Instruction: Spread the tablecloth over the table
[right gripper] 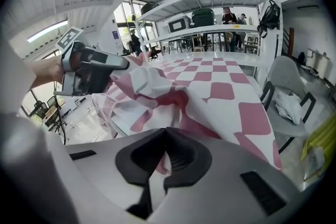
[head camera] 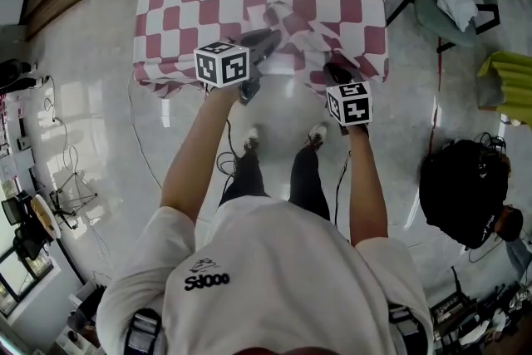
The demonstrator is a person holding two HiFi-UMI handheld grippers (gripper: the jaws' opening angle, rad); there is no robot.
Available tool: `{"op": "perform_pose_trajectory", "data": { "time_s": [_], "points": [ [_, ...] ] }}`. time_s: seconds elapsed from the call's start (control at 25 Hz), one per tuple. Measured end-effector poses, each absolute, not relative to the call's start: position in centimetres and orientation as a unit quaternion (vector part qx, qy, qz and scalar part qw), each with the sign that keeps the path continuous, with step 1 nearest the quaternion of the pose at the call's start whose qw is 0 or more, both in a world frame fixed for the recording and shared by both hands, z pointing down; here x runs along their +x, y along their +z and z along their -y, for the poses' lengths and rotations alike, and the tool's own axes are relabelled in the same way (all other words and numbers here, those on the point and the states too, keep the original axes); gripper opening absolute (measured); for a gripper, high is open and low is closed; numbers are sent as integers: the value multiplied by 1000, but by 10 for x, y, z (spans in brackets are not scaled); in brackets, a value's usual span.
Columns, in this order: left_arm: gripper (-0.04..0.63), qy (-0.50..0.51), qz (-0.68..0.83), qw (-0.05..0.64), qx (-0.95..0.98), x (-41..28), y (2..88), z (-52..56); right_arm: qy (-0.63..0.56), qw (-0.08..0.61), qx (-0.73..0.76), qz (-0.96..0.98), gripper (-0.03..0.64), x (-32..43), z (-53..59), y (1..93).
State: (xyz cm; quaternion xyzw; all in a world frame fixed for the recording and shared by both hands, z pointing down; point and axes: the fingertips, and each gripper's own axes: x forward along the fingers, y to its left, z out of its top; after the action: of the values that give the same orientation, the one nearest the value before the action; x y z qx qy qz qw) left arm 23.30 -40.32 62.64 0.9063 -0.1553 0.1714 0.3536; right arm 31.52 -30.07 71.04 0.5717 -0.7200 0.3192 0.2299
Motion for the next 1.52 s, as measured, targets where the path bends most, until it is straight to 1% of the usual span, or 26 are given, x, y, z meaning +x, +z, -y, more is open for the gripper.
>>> {"op": "perform_pose_trajectory", "data": {
  "time_s": [0.08, 0.12, 0.16, 0.2, 0.24, 0.32, 0.44, 0.56, 0.64, 1.0, 1.12, 1.24, 1.4, 1.52],
  "points": [
    [29, 163, 149, 353, 909, 232, 617, 396, 320, 220, 579, 717, 27, 313, 303, 710],
    [29, 157, 147, 354, 910, 231, 611, 394, 322, 218, 576, 719, 71, 311, 304, 711],
    [29, 151, 146, 354, 911, 230, 605, 391, 324, 221, 570, 722, 160, 306, 306, 714],
    [29, 146, 147, 352, 913, 229, 600, 389, 325, 227, 564, 725, 214, 301, 307, 717],
    [29, 143, 148, 350, 914, 227, 595, 388, 321, 235, 560, 726, 214, 298, 309, 721],
    [29, 141, 150, 344, 916, 225, 589, 386, 308, 257, 563, 722, 197, 295, 312, 727],
    [29, 133, 148, 342, 918, 222, 580, 380, 294, 276, 570, 716, 153, 297, 313, 733],
    [29, 129, 144, 339, 921, 217, 574, 371, 289, 277, 567, 720, 58, 293, 310, 729],
    [29, 131, 143, 338, 921, 212, 572, 364, 287, 276, 568, 720, 31, 289, 303, 726],
    [29, 143, 115, 329, 926, 180, 575, 322, 301, 265, 544, 737, 25, 262, 221, 717],
    [29, 147, 87, 334, 927, 173, 582, 300, 299, 283, 552, 725, 25, 260, 190, 719],
    [29, 147, 68, 339, 927, 174, 584, 278, 291, 297, 572, 707, 25, 271, 163, 710],
    [29, 156, 73, 336, 926, 176, 587, 251, 296, 279, 598, 691, 25, 289, 129, 699],
    [29, 158, 105, 335, 923, 176, 593, 235, 290, 274, 584, 707, 25, 298, 116, 695]
  ]
}}
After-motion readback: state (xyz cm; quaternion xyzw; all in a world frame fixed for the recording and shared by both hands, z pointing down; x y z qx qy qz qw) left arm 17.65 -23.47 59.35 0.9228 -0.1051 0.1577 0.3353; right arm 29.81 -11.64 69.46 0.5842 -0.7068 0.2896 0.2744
